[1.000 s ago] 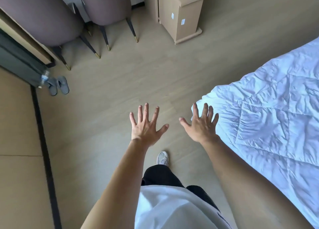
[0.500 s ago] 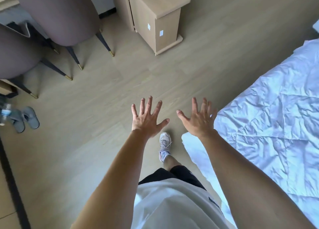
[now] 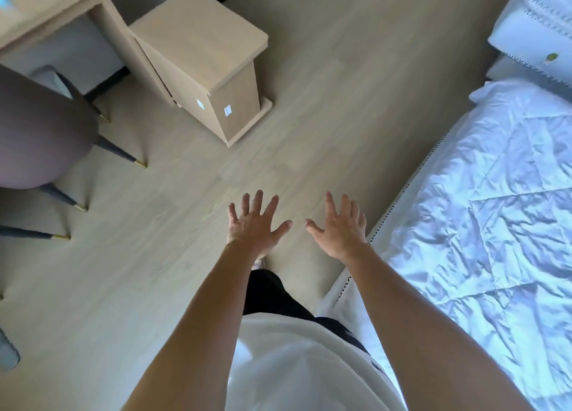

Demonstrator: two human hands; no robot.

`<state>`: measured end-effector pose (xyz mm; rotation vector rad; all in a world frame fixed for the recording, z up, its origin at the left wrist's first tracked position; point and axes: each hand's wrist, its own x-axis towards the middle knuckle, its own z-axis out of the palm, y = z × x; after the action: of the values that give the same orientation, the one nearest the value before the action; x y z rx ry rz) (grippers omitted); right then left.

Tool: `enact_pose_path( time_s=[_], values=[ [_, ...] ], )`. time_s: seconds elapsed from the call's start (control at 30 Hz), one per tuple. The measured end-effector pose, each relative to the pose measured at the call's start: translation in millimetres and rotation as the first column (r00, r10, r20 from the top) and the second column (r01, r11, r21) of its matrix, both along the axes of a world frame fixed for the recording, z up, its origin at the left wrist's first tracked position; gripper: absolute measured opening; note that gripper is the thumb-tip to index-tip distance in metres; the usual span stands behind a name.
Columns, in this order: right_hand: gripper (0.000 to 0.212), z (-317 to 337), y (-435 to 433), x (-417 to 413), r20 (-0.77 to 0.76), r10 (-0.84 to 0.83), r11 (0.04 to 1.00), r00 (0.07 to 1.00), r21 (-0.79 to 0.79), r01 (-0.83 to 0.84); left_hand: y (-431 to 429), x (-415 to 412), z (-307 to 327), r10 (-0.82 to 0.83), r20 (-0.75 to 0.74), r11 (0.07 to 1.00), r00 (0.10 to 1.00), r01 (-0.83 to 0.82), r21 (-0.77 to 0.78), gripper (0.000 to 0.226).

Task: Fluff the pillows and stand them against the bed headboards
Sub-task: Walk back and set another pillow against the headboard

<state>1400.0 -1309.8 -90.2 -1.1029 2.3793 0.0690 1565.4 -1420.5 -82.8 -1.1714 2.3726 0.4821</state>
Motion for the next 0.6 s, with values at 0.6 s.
enact_pose_path(
  time_s=[0.6],
  values=[
    [0.091, 18, -215, -256, -0.023, -0.448, 0.890, 0.894, 0.080, 0.449, -291, -316, -2, -0.458, -0.048, 0.888, 0.888, 0.459, 0.021, 0.073]
  ],
)
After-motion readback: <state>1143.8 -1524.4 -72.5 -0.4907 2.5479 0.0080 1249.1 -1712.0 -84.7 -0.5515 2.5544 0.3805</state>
